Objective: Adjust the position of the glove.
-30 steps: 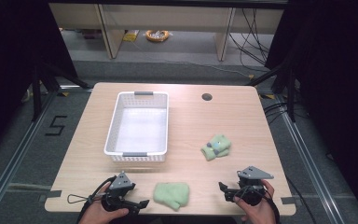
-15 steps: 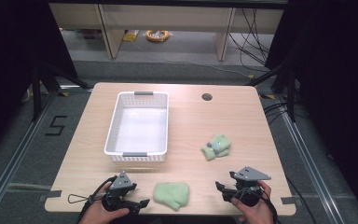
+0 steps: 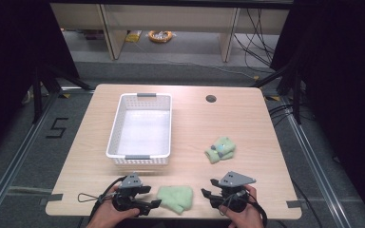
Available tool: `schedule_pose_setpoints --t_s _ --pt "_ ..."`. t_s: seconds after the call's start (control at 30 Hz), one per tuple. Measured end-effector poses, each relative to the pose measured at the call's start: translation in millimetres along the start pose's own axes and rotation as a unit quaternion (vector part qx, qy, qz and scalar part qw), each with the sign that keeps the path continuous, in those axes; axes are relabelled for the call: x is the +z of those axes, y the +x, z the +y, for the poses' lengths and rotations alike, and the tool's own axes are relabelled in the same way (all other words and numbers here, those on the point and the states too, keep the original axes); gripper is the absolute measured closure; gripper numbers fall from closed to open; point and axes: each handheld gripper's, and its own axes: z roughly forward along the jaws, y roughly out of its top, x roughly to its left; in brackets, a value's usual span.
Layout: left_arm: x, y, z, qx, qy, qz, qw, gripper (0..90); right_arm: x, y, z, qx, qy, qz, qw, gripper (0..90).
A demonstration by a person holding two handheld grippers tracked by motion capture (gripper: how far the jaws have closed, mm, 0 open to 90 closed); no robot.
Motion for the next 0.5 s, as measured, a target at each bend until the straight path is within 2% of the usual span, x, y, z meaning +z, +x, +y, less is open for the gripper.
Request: schedule_pose_setpoints --t_s 0.03,0.07,0.13,0.17,0.2,0.27,0.3,0.37,0.4,0.43,0.47,0.5 --pt "2.3 -1.3 1.4 -0.001 0.008 -0.002 1.0000 33.8 2.7 2.3 1.5 -0.008 -0.001 0.001 1.0000 51.0" --pt "4.6 -2.4 3.0 0.009 0.010 -0.003 0.9999 35.0 5.4 4.4 3.1 -0.015 0.000 0.004 0.9999 51.4" --pt "10.6 -4.5 4.6 0.009 0.017 -0.001 0.9998 36.9 15.0 9.3 6.7 -0.024 0.014 0.008 0.9996 52.6" --pt "13.8 -4.1 5.3 0.021 0.018 -0.001 0.9996 36.9 15.0 9.3 6.7 -0.024 0.014 0.008 0.9996 52.6" --pt "18.7 -4.3 4.7 0.016 0.031 0.001 0.9994 39.0 22.2 11.1 9.6 -0.027 0.024 0.021 0.9991 55.3" --pt "20.6 -4.0 4.6 0.019 0.032 0.001 0.9993 41.0 25.6 12.8 11.0 -0.019 0.028 0.028 0.9990 55.9" --pt "21.5 -3.9 4.5 0.024 0.037 0.003 0.9990 41.4 30.1 12.3 12.6 -0.027 0.029 0.034 0.9986 56.8" --pt "23.0 -5.1 4.1 0.019 0.042 0.007 0.9989 42.7 36.8 13.1 14.8 -0.027 0.039 0.034 0.9983 57.7" --pt "23.4 -4.5 4.1 0.027 0.045 0.011 0.9986 43.2 41.4 13.6 14.7 -0.025 0.038 0.033 0.9984 58.3" --pt "23.3 -4.1 4.6 0.035 0.048 0.013 0.9982 44.1 44.8 14.8 14.6 -0.018 0.045 0.036 0.9982 59.0" --pt "24.2 -5.6 4.6 0.027 0.041 0.010 0.9987 45.3 47.5 14.0 14.8 -0.024 0.055 0.036 0.9976 59.5" --pt "23.3 -4.4 5.2 0.039 0.049 0.011 0.9979 50.2 53.7 14.6 12.9 -0.029 0.068 0.036 0.9966 60.3"
